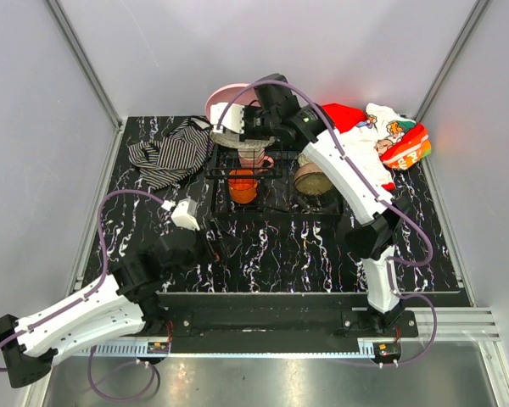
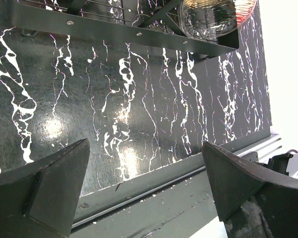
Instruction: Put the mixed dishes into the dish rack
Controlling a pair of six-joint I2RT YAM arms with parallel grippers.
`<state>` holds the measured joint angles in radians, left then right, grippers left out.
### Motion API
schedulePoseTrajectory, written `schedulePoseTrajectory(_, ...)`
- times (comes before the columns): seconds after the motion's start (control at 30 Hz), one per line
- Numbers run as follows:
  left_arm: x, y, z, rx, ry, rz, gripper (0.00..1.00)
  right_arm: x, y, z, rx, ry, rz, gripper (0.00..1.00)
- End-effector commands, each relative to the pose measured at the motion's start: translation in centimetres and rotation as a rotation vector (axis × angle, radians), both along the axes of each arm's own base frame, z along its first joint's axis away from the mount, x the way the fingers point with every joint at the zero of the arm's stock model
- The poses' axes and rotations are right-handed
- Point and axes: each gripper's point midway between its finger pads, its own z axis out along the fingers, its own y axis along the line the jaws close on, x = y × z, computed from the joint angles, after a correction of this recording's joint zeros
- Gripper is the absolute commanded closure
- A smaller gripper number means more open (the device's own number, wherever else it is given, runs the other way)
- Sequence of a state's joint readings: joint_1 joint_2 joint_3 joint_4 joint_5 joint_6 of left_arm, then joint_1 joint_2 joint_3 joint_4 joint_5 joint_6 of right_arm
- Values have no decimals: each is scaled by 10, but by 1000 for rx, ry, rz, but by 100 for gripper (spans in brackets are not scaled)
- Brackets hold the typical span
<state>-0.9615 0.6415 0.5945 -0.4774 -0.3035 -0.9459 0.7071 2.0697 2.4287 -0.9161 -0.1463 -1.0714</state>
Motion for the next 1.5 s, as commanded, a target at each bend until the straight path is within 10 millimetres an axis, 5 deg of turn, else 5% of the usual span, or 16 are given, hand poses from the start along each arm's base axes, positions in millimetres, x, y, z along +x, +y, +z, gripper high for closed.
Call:
schedulePoseTrajectory(0.0, 6, -1, 21, -41, -51, 14, 1, 24, 0, -1, -44, -101, -74, 100)
schedulePoseTrajectory(0.23, 5, 2, 19, -38, -48, 13, 1, 30, 7, -13, -43, -88, -112, 94)
schedulePoseTrajectory(0.3, 5, 3, 19, -40, -51, 13, 1, 29, 10, -13, -24, -77, -114, 80)
schedulePoseTrajectory(0.33, 5, 3, 19, -39, -49, 15, 1, 30, 11, -10, -9, -81, -117, 59)
schedulePoseTrajectory(0.47, 4, 5, 18, -43, -48, 19, 1, 30, 13, -4, 27, -82, -130, 37)
schedulePoseTrajectory(0.7, 4, 5, 18, -52, -46, 18, 1, 28, 13, 13, 110, -109, -146, 32)
schedulePoseTrajectory(1.23, -1, 8, 25, -88, -48, 19, 1, -29, 16, 108, 485, -110, -23, 21)
schedulePoseTrajectory(1.33, -2, 9, 26, -85, -47, 21, 1, -52, 11, 117, 549, -54, 8, 19)
schedulePoseTrajectory(1.37, -1, 10, 26, -77, -44, 24, 1, -56, 12, 102, 582, 5, -5, 18)
schedulePoseTrajectory(1.43, 0, 9, 26, -61, -41, 24, 1, -80, -3, 122, 699, 19, -4, 8)
schedulePoseTrajectory(1.47, 2, 8, 27, -45, -40, 25, 1, -83, -1, 92, 761, 98, -35, 2)
